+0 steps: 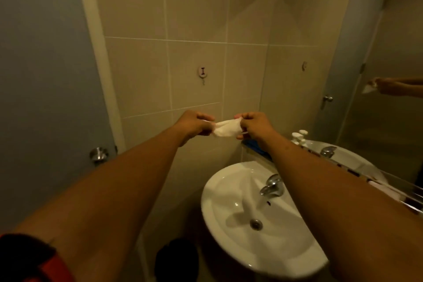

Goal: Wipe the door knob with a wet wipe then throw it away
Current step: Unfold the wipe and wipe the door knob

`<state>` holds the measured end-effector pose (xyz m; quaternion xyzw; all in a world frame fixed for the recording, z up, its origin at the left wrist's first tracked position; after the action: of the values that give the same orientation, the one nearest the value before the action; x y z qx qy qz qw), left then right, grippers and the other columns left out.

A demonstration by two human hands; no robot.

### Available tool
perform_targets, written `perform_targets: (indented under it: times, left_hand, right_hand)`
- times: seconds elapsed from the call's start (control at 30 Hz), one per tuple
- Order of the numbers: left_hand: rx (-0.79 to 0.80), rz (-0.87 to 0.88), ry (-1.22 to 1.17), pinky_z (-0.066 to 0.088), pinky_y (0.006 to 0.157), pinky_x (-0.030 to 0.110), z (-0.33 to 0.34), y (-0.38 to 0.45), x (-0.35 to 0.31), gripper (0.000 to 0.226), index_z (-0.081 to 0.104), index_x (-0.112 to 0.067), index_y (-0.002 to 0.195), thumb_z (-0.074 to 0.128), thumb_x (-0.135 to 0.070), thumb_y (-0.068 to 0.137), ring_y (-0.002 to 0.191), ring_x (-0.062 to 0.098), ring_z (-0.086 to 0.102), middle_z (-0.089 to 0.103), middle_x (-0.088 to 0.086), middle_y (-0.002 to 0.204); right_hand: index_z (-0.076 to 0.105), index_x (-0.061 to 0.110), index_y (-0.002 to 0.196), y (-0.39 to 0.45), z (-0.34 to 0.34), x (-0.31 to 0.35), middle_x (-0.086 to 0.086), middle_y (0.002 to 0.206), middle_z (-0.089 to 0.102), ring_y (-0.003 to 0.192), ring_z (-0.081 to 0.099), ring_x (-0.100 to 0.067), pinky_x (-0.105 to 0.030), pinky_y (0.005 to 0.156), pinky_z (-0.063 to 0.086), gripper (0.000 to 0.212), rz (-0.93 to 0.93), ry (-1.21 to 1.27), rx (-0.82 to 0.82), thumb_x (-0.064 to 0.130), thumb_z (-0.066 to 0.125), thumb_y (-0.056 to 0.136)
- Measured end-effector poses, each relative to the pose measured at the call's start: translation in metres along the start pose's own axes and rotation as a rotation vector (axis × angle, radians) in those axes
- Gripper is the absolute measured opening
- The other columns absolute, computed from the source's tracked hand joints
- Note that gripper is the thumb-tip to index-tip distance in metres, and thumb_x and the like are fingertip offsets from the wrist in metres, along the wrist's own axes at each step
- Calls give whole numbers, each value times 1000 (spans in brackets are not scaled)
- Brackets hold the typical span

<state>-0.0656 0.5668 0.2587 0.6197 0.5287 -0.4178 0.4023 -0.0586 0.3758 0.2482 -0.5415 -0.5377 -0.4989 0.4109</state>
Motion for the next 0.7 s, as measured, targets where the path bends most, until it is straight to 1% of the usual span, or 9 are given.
perform_targets:
  times: [0.03, 0.13, 0.2, 0.27, 0.37, 0.43, 0.5, 0.57, 0.7]
  left_hand:
    - [-17, 7, 61, 60, 81, 34, -12, -9, 4, 37, 67, 3, 118, 71, 2, 82, 89, 27, 67, 69, 21, 110]
    - [-45, -21, 316, 56, 65, 29, -45, -33, 17, 31, 71, 1, 112, 73, -12, 84, 69, 19, 63, 70, 17, 94]
    - [-95, -61, 417, 49, 61, 26, -67, -46, 26, 33, 71, -1, 110, 70, -25, 87, 64, 16, 55, 65, 13, 87]
    - [-147, -107, 407, 45, 68, 29, -89, -57, 36, 42, 68, -4, 114, 68, -35, 87, 72, 17, 53, 61, 10, 93]
    - [-188, -169, 284, 48, 80, 31, -120, -72, 52, 53, 59, -6, 128, 66, -39, 87, 95, 22, 57, 61, 9, 114]
    - [-220, -183, 179, 53, 84, 33, -139, -81, 60, 55, 55, -4, 130, 67, -36, 87, 100, 24, 61, 61, 10, 117]
    - [-253, -186, 64, 57, 87, 35, -154, -92, 67, 49, 55, -4, 130, 67, -27, 89, 103, 27, 63, 62, 12, 117]
    - [-286, -192, -18, 60, 79, 35, -166, -100, 72, 41, 56, -6, 128, 65, -20, 90, 100, 28, 66, 63, 14, 119]
    - [-380, -174, -29, 56, 46, 20, -192, -106, 82, 39, 53, -6, 130, 61, -18, 94, 81, 20, 64, 61, 13, 114]
  right_hand:
    - [68, 4, 109, -5, 12, 4, -16, 110, 63, 94, 63, -29, -27, 55, 60, 29, 3, 5, 20, -4, 46, 92]
    - [69, 4, 109, -17, 46, 13, -16, 113, 64, 102, 63, -33, -28, 59, 59, 31, 5, 79, 62, -7, 48, 89]
    - [69, 1, 111, -25, 66, 20, -12, 109, 64, 93, 64, -29, -26, 57, 59, 32, 7, 122, 82, -9, 50, 88]
    - [70, 1, 111, -31, 85, 25, -10, 104, 64, 84, 64, -24, -26, 56, 59, 32, 24, 150, 108, -9, 52, 87]
    - [71, 2, 102, -35, 113, 27, -14, 102, 65, 88, 64, -30, -34, 66, 59, 28, 71, 213, 167, -3, 51, 84]
    - [70, 2, 96, -36, 132, 28, -15, 101, 65, 87, 64, -31, -40, 72, 59, 24, 94, 247, 224, 3, 51, 83]
    - [69, -1, 101, -37, 152, 31, -14, 98, 65, 87, 65, -31, -41, 71, 60, 20, 78, 252, 280, 8, 61, 84]
    - [68, -1, 104, -35, 174, 32, -13, 95, 66, 84, 66, -29, -34, 62, 61, 21, 47, 211, 335, 3, 68, 83]
    - [68, 2, 110, -22, 215, 26, -10, 79, 66, 58, 59, -18, -22, 46, 48, 29, 0, 40, 355, -1, 69, 82]
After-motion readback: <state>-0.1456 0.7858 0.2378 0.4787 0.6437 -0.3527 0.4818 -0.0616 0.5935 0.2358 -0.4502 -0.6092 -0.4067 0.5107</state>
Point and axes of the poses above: each hand's wrist, its own y-axis towards the middle knuckle, its own z-axis out of the palm, x = y × z, the point moved 5 cm from there along y, towards the middle knuckle
